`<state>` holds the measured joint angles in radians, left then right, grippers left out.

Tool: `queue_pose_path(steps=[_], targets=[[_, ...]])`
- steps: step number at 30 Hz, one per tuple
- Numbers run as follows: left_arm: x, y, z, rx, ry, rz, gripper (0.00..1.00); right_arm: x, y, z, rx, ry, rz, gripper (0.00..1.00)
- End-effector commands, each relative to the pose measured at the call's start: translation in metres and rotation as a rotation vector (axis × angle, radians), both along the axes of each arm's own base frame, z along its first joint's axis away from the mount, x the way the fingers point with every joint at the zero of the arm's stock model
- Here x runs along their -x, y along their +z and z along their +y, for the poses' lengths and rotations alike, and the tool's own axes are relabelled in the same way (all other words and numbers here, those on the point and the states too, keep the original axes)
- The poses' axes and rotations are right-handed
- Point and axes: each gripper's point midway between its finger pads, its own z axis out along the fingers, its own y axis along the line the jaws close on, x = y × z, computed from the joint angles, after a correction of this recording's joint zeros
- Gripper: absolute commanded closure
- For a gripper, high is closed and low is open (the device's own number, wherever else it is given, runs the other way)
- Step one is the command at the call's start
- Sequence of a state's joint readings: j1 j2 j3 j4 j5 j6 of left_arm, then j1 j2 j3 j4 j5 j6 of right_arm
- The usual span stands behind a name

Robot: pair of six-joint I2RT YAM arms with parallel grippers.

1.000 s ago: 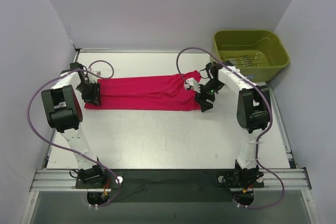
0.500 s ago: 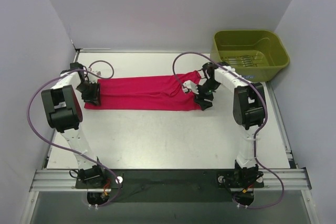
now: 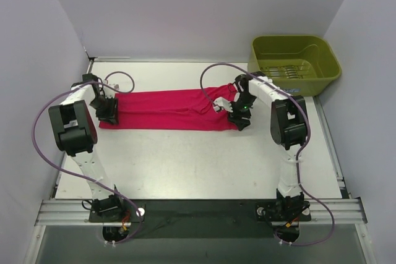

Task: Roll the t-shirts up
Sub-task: Fold the T-shirt at the center of the board.

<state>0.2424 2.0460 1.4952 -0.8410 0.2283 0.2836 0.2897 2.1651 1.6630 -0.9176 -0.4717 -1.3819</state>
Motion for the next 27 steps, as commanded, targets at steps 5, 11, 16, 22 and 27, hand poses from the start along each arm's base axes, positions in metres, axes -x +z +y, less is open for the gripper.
queue_pose_path(steps=[5, 11, 16, 22, 27], targets=[[0.009, 0.002, 0.023, -0.059, 0.000, 0.007, 0.60, 0.014, -0.002, -0.038, 0.151, 0.016, 0.078, 0.52], [0.016, 0.007, 0.024, -0.065, -0.019, 0.002, 0.60, 0.019, 0.003, -0.045, 0.153, -0.016, 0.086, 0.52], [-0.004, 0.040, 0.004, 0.043, -0.014, -0.093, 0.60, 0.006, 0.033, -0.023, 0.043, -0.100, 0.032, 0.51], [-0.021, 0.078, -0.023, 0.128, -0.058, -0.171, 0.58, -0.031, 0.092, 0.026, -0.171, -0.335, -0.016, 0.50], [-0.017, 0.071, -0.026, 0.135, -0.051, -0.153, 0.58, -0.075, 0.111, 0.072, -0.297, -0.450, -0.058, 0.51]])
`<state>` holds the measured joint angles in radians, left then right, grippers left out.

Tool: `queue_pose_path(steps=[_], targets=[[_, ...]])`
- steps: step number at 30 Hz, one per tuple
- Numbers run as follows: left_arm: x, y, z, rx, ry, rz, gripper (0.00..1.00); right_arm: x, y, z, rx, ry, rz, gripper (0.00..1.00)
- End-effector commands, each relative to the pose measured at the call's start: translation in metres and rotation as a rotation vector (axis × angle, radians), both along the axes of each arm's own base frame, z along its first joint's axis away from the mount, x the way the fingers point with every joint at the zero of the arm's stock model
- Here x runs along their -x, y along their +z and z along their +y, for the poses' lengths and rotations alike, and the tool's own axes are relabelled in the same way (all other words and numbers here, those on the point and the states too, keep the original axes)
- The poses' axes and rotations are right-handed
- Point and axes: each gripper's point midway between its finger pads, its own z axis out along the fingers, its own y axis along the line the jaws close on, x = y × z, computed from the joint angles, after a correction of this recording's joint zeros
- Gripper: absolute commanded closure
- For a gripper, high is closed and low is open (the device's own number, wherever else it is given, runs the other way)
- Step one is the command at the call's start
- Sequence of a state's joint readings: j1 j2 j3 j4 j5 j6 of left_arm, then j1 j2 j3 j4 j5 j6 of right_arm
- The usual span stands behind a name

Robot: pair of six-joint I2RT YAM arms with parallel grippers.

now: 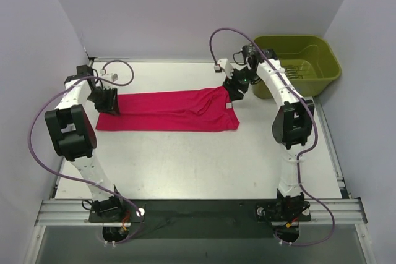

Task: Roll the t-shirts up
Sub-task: Fold the T-shirt at the center of the board.

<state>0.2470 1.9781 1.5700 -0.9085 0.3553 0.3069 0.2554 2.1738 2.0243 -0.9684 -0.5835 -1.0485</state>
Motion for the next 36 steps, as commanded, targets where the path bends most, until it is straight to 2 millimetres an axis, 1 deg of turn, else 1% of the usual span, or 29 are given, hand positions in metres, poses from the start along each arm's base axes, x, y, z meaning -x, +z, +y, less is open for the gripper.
queue_pose_path(steps=[1, 2, 3, 4, 5, 6, 7, 8, 9, 10, 11, 12, 13, 14, 15, 19, 20, 21, 23, 24, 25, 27, 28, 29, 30, 31, 32, 33, 36], targets=[[-0.001, 0.023, -0.010, 0.035, -0.004, -0.047, 0.58, -0.016, 0.017, 0.049, -0.144, -0.091, 0.013, 0.51], [0.001, 0.019, -0.010, 0.036, -0.003, -0.038, 0.58, -0.019, 0.011, 0.053, -0.131, -0.064, -0.004, 0.50], [0.001, 0.019, -0.009, 0.033, 0.005, -0.039, 0.58, -0.024, 0.004, 0.062, -0.106, -0.031, -0.051, 0.50], [0.000, 0.020, -0.010, 0.035, 0.013, -0.042, 0.59, -0.027, 0.000, 0.064, -0.088, 0.015, -0.089, 0.50], [-0.006, 0.029, -0.013, 0.055, 0.016, -0.068, 0.59, -0.030, -0.007, 0.067, -0.072, 0.037, -0.105, 0.50], [-0.013, 0.040, -0.020, 0.091, 0.018, -0.095, 0.59, -0.040, -0.009, 0.071, -0.063, 0.045, -0.149, 0.50], [-0.017, 0.053, -0.037, 0.174, -0.021, -0.121, 0.57, -0.046, -0.009, 0.072, -0.063, 0.047, -0.171, 0.49], [-0.032, 0.075, -0.055, 0.187, -0.095, -0.189, 0.55, -0.051, -0.015, 0.073, -0.060, 0.044, -0.174, 0.48], [-0.037, 0.084, -0.069, 0.207, -0.140, -0.212, 0.53, -0.061, -0.010, 0.075, -0.062, 0.042, -0.207, 0.47], [-0.045, 0.095, -0.087, 0.234, -0.199, -0.263, 0.50, -0.066, -0.017, 0.076, -0.054, 0.049, -0.212, 0.46], [-0.050, 0.102, -0.113, 0.242, -0.287, -0.312, 0.49, -0.070, -0.019, 0.076, -0.053, 0.049, -0.221, 0.46], [-0.066, 0.114, -0.128, 0.226, -0.341, -0.413, 0.48, -0.078, -0.016, 0.078, -0.057, 0.048, -0.249, 0.45], [-0.072, 0.118, -0.140, 0.214, -0.376, -0.457, 0.47, -0.081, -0.024, 0.077, -0.055, 0.048, -0.245, 0.45], [-0.080, 0.117, -0.149, 0.166, -0.402, -0.493, 0.46, -0.086, -0.024, 0.078, -0.056, 0.049, -0.262, 0.45], [-0.090, 0.117, -0.173, 0.147, -0.452, -0.547, 0.45, -0.088, -0.027, 0.078, -0.052, 0.049, -0.262, 0.44], [-0.114, 0.106, -0.207, 0.155, -0.471, -0.614, 0.44, -0.095, -0.043, 0.077, -0.033, 0.038, -0.259, 0.44], [-0.118, 0.103, -0.212, 0.165, -0.461, -0.622, 0.44, -0.096, -0.043, 0.076, -0.033, 0.037, -0.259, 0.44], [-0.125, 0.097, -0.222, 0.179, -0.469, -0.651, 0.45, -0.096, -0.045, 0.075, -0.032, 0.035, -0.256, 0.45], [-0.129, 0.093, -0.234, 0.204, -0.460, -0.665, 0.44, -0.098, -0.048, 0.072, -0.034, 0.029, -0.254, 0.45], [-0.131, 0.086, -0.242, 0.219, -0.467, -0.664, 0.44, -0.098, -0.049, 0.071, -0.034, 0.025, -0.251, 0.45], [-0.130, 0.089, -0.255, 0.241, -0.474, -0.663, 0.44, -0.098, -0.051, 0.070, -0.034, 0.024, -0.247, 0.46], [-0.129, 0.085, -0.267, 0.270, -0.473, -0.648, 0.45, -0.099, -0.052, 0.070, -0.042, 0.024, -0.246, 0.49], [-0.124, 0.081, -0.275, 0.300, -0.446, -0.618, 0.44, -0.099, -0.053, 0.069, -0.043, 0.025, -0.244, 0.50], [-0.122, 0.078, -0.276, 0.314, -0.417, -0.600, 0.44, -0.100, -0.054, 0.070, -0.051, 0.026, -0.245, 0.51], [-0.124, 0.082, -0.275, 0.329, -0.385, -0.608, 0.44, -0.100, -0.054, 0.070, -0.052, 0.025, -0.245, 0.52], [-0.125, 0.079, -0.272, 0.339, -0.317, -0.582, 0.45, -0.100, -0.056, 0.071, -0.053, 0.026, -0.243, 0.54], [-0.120, 0.071, -0.269, 0.340, -0.286, -0.558, 0.45, -0.101, -0.058, 0.071, -0.052, 0.028, -0.246, 0.58], [-0.120, 0.080, -0.269, 0.356, -0.272, -0.577, 0.45, -0.102, -0.059, 0.072, -0.052, 0.027, -0.245, 0.59], [-0.103, 0.076, -0.274, 0.409, -0.263, -0.528, 0.44, -0.102, -0.059, 0.074, -0.078, 0.010, -0.234, 0.63]])
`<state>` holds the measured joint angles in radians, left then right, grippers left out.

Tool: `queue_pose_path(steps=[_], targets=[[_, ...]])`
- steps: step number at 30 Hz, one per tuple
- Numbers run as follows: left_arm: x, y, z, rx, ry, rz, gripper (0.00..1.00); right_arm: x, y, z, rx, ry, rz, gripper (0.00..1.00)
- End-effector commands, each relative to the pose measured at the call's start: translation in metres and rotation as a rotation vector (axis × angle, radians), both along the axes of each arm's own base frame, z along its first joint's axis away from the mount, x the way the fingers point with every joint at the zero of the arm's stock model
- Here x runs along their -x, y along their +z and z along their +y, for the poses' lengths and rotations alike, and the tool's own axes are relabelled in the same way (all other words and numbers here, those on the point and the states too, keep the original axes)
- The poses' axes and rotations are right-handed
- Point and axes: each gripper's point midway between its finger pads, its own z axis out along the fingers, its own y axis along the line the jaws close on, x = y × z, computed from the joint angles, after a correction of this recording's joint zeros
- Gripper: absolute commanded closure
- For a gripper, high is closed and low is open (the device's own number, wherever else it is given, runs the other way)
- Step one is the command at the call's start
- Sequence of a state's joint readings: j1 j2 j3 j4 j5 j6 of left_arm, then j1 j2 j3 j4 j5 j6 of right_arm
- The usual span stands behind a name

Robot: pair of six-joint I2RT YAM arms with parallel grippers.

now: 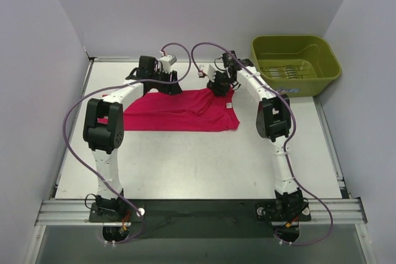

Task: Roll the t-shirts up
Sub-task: Fold the T-shirt at the center of the board.

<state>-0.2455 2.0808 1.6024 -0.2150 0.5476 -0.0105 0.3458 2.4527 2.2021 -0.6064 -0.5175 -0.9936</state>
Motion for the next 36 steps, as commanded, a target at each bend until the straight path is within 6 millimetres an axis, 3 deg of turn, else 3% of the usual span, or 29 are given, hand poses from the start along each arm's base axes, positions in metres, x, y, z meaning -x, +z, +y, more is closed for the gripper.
queue_pose_path(steps=[1, 7, 10, 13, 14, 15, 17, 18, 19, 25, 30, 32, 36], targets=[[0.006, 0.032, -0.006, 0.124, 0.067, 0.007, 0.44, -0.004, 0.000, 0.008, -0.057, -0.007, 0.015, 0.63], [0.023, 0.015, 0.002, 0.144, 0.112, 0.089, 0.42, -0.001, 0.000, 0.017, -0.090, 0.001, 0.031, 0.64], [0.033, 0.017, -0.008, 0.181, 0.062, 0.104, 0.40, 0.000, -0.003, 0.020, -0.082, 0.014, 0.026, 0.71], [0.040, 0.014, -0.019, 0.194, -0.006, 0.107, 0.39, 0.001, -0.005, 0.021, -0.083, 0.014, 0.032, 0.88], [0.042, 0.011, -0.021, 0.191, -0.020, 0.107, 0.39, -0.001, -0.004, 0.022, -0.088, 0.010, 0.030, 0.98], [0.045, 0.007, -0.024, 0.193, -0.045, 0.113, 0.38, -0.001, -0.003, 0.022, -0.097, -0.014, 0.040, 1.00], [0.046, 0.002, -0.029, 0.171, -0.093, 0.082, 0.37, -0.012, 0.006, 0.020, -0.134, -0.066, 0.028, 1.00], [0.045, -0.003, -0.028, 0.155, -0.102, 0.069, 0.27, -0.016, 0.007, 0.019, -0.153, -0.092, 0.034, 1.00], [0.043, -0.003, -0.029, 0.139, -0.127, 0.032, 0.26, -0.019, 0.011, 0.021, -0.180, -0.134, 0.047, 1.00], [0.033, -0.015, -0.026, 0.040, -0.188, -0.088, 0.28, -0.028, 0.021, 0.019, -0.262, -0.245, 0.084, 1.00], [0.029, -0.006, -0.011, -0.025, -0.176, -0.183, 0.32, -0.032, 0.027, 0.018, -0.325, -0.327, 0.129, 1.00], [0.024, 0.013, -0.010, -0.048, -0.170, -0.277, 0.32, -0.036, 0.029, 0.020, -0.360, -0.366, 0.144, 1.00], [0.032, 0.014, -0.022, -0.129, -0.276, -0.373, 0.32, -0.039, 0.030, 0.022, -0.382, -0.380, 0.148, 0.97]])
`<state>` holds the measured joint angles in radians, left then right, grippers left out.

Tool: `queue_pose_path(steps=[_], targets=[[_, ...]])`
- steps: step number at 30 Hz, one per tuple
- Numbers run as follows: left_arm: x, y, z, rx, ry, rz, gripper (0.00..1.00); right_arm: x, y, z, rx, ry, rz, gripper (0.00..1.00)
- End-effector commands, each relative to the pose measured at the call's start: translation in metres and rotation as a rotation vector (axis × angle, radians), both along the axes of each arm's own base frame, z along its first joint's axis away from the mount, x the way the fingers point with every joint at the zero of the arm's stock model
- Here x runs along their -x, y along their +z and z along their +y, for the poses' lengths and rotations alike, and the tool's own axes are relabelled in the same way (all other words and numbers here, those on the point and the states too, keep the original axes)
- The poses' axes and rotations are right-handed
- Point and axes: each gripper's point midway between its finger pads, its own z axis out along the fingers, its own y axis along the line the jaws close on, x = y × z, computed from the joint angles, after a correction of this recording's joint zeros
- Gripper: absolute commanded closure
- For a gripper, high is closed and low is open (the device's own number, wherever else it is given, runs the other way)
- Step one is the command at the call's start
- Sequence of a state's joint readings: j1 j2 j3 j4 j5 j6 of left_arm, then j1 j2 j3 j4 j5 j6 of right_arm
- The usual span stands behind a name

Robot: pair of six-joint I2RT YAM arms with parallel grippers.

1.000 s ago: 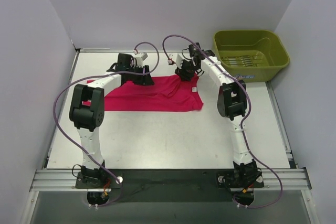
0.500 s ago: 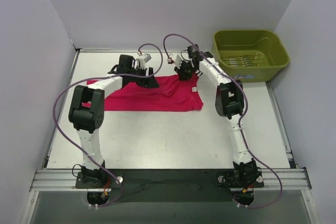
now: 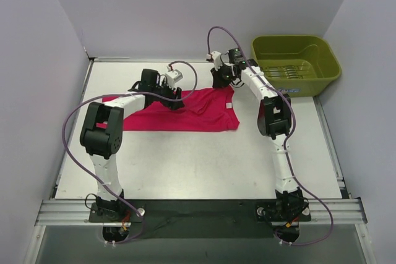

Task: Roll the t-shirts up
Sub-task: Fold the T-shirt at the center of the board.

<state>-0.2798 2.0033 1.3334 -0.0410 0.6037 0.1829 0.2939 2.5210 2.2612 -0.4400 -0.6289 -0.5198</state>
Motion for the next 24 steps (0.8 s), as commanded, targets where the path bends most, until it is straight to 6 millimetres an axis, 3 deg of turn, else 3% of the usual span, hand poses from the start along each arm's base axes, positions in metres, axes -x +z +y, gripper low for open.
queue_pose_path(steps=[1, 5, 14, 19, 24], targets=[[-0.012, 0.053, -0.017, -0.059, -0.125, -0.289, 0.32, -0.011, 0.027, 0.011, -0.091, -0.044, -0.018, 0.88], [-0.009, 0.050, -0.034, -0.137, -0.217, -0.393, 0.32, -0.014, 0.030, 0.007, -0.095, -0.091, -0.011, 0.76], [0.012, 0.032, -0.063, -0.217, -0.373, -0.477, 0.35, -0.014, 0.031, 0.000, -0.088, -0.124, -0.006, 0.69], [0.017, 0.026, -0.069, -0.259, -0.438, -0.528, 0.36, -0.016, 0.033, -0.002, -0.091, -0.137, -0.007, 0.68], [0.027, 0.006, -0.064, -0.315, -0.488, -0.506, 0.38, -0.016, 0.033, -0.002, -0.092, -0.143, -0.005, 0.68]])
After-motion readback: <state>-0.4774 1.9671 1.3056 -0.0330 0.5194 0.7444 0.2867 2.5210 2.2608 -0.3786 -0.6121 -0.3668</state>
